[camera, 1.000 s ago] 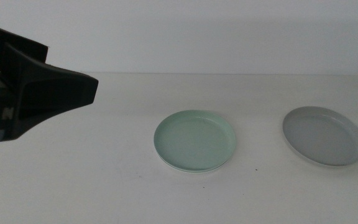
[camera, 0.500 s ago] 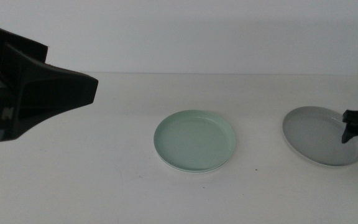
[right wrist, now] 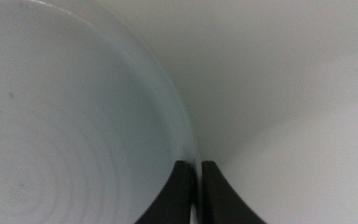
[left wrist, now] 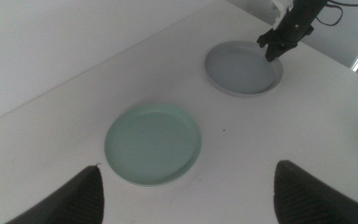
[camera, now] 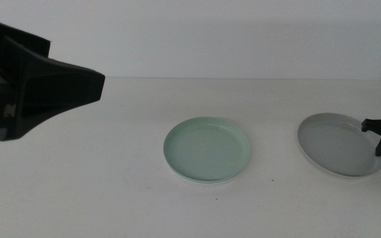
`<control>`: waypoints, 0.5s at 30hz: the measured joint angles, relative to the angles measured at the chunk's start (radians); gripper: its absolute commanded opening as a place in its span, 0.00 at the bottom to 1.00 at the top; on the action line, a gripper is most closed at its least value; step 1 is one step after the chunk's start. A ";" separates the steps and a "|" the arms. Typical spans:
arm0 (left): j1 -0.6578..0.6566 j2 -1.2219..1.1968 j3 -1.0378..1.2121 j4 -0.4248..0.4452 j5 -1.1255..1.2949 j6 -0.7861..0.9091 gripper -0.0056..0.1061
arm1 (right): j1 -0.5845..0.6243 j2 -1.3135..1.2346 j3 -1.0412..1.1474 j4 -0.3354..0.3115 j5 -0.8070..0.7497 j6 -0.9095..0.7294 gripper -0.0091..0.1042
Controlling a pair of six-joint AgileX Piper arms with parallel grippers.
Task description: Stack the three bowls on top of each other.
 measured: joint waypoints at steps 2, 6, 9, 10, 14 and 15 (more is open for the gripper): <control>0.000 0.000 0.000 0.000 -0.002 0.000 0.89 | 0.000 -0.023 0.000 0.006 0.009 -0.011 0.06; 0.000 0.000 0.000 0.000 -0.005 0.000 0.89 | 0.005 -0.121 0.005 0.037 0.027 -0.026 0.06; 0.000 0.000 0.000 0.000 -0.006 0.000 0.89 | 0.047 -0.208 -0.021 0.046 0.054 -0.032 0.06; 0.000 0.000 0.000 0.000 -0.006 0.000 0.89 | 0.074 -0.229 -0.049 0.046 0.082 -0.034 0.06; 0.000 0.000 0.000 0.000 -0.006 0.000 0.89 | 0.206 -0.246 -0.180 0.052 0.186 -0.034 0.06; 0.000 0.000 0.000 0.000 -0.006 0.000 0.89 | 0.248 -0.239 -0.206 0.054 0.196 -0.030 0.06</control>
